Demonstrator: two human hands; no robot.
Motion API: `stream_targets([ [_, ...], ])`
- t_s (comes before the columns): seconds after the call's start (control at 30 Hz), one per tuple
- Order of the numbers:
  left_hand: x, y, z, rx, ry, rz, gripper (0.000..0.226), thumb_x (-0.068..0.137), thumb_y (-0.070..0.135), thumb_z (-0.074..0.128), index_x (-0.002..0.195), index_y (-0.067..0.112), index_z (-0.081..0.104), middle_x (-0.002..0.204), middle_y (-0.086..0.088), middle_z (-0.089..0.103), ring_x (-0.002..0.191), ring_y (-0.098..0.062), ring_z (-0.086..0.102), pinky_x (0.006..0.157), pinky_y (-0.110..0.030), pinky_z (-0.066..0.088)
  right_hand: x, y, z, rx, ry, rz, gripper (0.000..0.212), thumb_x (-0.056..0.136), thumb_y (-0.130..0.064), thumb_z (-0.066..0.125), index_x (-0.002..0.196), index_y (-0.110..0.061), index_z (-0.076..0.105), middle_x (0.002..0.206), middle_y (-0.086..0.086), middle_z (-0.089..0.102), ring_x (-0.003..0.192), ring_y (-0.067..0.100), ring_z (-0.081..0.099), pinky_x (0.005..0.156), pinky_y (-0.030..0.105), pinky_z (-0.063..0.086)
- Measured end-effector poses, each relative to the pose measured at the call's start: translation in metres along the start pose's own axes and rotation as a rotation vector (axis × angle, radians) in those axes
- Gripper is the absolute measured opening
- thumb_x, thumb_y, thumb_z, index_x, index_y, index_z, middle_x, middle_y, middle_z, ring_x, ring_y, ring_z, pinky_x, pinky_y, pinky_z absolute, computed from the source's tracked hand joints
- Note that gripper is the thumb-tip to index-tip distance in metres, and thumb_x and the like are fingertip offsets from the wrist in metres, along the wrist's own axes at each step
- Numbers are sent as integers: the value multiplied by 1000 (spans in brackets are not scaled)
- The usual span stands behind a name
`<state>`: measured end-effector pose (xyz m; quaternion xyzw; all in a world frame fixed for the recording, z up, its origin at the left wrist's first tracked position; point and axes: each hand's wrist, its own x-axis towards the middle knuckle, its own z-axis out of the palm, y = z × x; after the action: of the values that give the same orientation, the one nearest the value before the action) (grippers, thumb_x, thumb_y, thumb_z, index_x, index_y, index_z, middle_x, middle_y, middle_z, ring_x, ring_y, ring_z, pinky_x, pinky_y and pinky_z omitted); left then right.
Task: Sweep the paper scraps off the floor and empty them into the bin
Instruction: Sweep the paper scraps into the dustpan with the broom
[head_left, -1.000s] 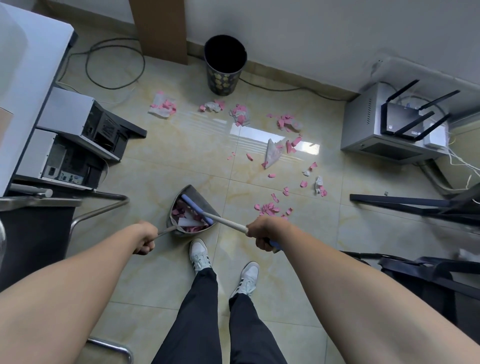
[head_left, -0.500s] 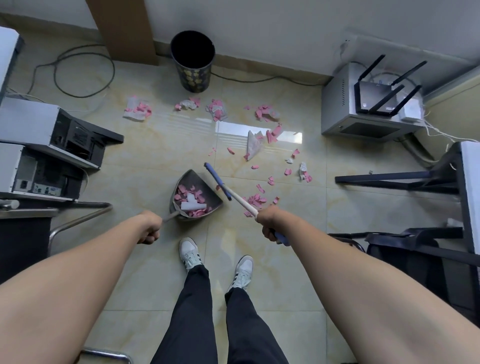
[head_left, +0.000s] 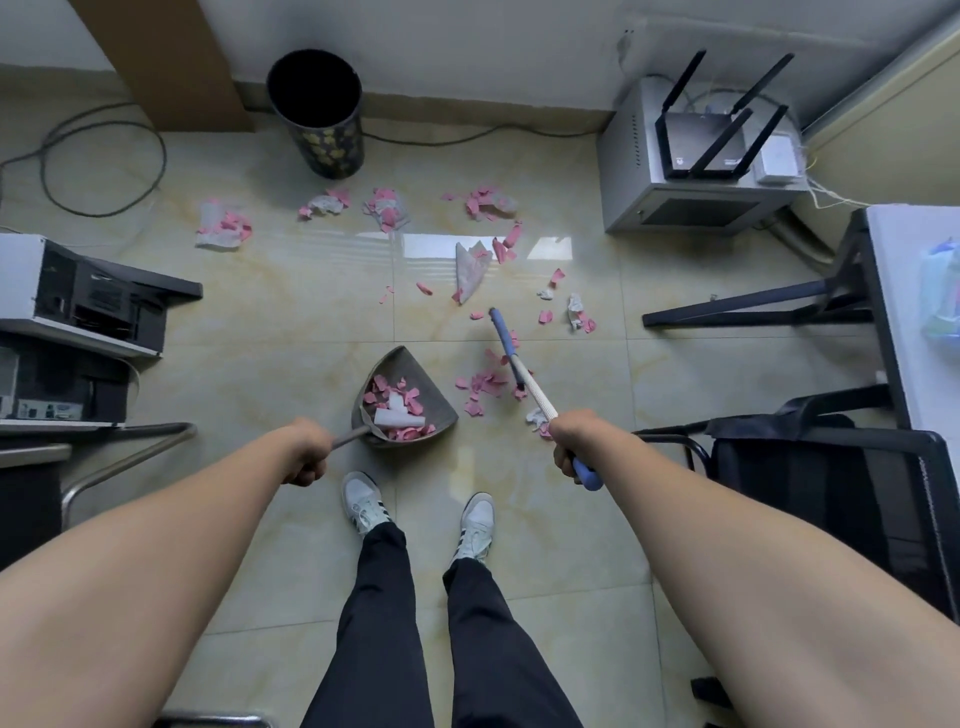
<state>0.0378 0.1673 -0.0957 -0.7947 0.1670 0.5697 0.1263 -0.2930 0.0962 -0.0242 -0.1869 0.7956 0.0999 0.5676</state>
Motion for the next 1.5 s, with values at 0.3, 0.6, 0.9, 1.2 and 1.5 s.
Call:
stream_targets([
  [0.3,-12,17,35,70,-40,-27,22,97,4,29,80,0,43,59,-13,42,46,-15,28,44,-16,24,14,36,-39,94,79,56,24,94,-12,37,116,-10,48,63,6,35,34,11,25,37,11,25],
  [0.6,-17,27,59,112,-57,-50,20,96,6,27,81,2,39,58,-9,36,49,-13,23,44,-14,21,34,66,-57,109,101,108,21,92,-5,30,104,-8,47,62,7,33,38,11,24,38,13,27],
  [0.9,-27,41,65,129,-62,-52,23,96,6,22,78,4,36,59,-6,30,51,-13,19,42,-12,19,54,77,-52,98,17,134,25,97,-5,22,111,-8,42,64,6,35,24,12,24,48,19,25],
  [1.2,-34,48,68,102,-8,-28,26,96,3,23,75,0,37,57,-9,36,47,-13,22,40,-9,23,52,69,-23,66,-76,98,23,98,-7,22,111,-5,41,60,8,38,29,13,26,42,13,28],
  [1.5,-38,57,68,120,-1,-28,26,97,5,24,77,-1,38,56,-12,40,39,-11,25,41,-11,25,40,55,-19,-62,-91,17,20,98,-11,33,109,-5,48,57,9,45,36,14,31,49,20,28],
])
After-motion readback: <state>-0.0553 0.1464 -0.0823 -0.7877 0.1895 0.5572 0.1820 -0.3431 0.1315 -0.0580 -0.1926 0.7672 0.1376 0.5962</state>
